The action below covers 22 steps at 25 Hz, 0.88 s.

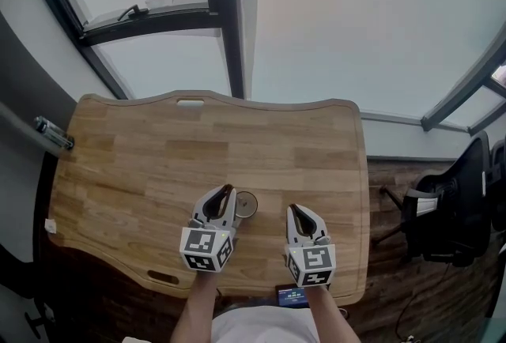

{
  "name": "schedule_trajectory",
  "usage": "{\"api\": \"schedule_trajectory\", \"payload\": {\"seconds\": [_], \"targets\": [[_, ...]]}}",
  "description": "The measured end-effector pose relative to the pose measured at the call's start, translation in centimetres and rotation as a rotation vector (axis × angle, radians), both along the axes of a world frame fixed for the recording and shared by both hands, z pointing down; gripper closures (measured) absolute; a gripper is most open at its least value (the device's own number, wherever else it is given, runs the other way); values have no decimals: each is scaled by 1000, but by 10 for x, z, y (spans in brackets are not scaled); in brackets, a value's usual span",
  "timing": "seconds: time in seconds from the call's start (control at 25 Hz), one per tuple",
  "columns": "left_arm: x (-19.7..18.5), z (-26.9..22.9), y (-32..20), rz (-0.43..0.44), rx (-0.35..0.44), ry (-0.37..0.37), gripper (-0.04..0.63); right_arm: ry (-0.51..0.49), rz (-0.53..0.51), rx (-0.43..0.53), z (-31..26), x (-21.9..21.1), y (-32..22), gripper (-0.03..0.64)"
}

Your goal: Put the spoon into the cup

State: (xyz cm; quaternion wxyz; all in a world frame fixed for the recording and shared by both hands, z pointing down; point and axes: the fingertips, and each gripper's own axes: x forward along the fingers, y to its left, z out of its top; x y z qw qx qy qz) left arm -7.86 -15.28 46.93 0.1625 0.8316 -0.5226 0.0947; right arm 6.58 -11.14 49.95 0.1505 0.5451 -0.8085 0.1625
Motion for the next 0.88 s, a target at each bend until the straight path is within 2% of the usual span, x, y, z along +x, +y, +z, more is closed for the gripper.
{"api": "schedule_trajectory", "payload": {"seconds": [0.88], "targets": [[4, 40, -3, 11, -82, 13, 545, 10, -11, -77, 35, 0, -8, 584]]}}
